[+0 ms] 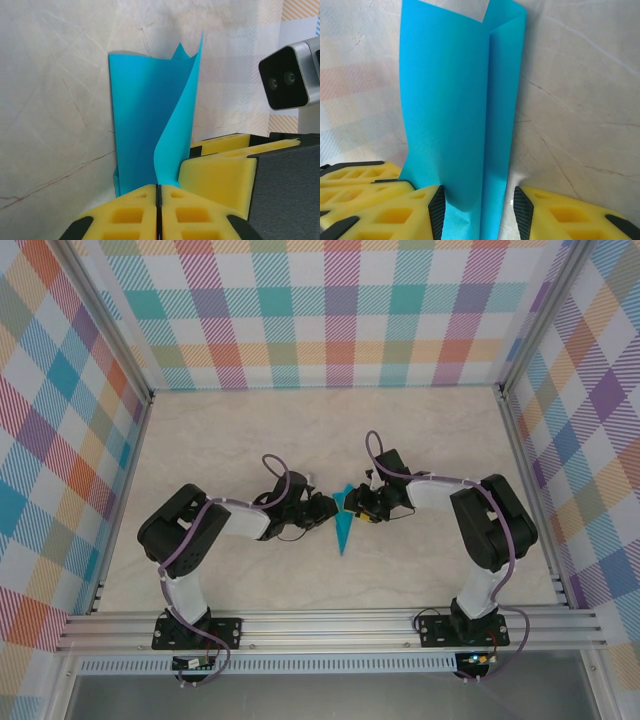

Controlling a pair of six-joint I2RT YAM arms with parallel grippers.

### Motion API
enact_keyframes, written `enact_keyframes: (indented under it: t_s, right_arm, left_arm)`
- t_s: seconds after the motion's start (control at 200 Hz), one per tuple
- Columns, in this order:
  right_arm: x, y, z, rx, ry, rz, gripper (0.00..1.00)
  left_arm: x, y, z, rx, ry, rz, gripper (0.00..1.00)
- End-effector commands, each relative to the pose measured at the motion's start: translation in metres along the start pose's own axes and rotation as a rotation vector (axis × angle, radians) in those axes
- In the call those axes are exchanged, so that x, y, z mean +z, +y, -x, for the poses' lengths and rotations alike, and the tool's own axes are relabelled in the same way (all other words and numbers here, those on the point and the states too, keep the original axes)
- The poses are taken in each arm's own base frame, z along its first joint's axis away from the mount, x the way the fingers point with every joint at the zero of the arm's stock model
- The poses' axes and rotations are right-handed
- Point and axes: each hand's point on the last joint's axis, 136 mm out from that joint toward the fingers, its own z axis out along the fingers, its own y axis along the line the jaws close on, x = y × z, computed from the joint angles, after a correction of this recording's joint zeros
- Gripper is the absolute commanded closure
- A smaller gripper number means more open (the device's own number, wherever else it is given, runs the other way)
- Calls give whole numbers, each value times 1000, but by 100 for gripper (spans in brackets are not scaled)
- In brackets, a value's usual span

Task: Fold a paper plane with a square sheet of paper (fold left side to right side)
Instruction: Fold the wing for the fifth time at the center of the table.

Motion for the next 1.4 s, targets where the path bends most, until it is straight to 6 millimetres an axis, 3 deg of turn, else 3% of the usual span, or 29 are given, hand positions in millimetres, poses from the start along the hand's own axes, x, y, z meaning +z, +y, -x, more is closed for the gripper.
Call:
enact_keyframes:
  t_s: [0.0,0.2,0.4,0.525,0.81,1.395]
  right_arm:
    - [10,-29,-14,28,40,-110,55]
    - [-3,-8,-4,-4,2,-53,51]
    - [-34,14,23,12,-75,63,41]
    - [-38,26,38,16,-74,114,36]
    - [-20,37,62,31,-54,136,20]
    - [2,38,67,30,0,125,18]
  left_arm:
    - [2,-5,14,9,-26,-15,97]
    - [8,2,14,13,-12,-2,100]
    - [11,5,13,16,-3,2,100]
    - [11,3,13,19,-1,-4,100]
    - [9,1,13,23,0,-8,100]
    - [8,-4,13,30,2,-19,100]
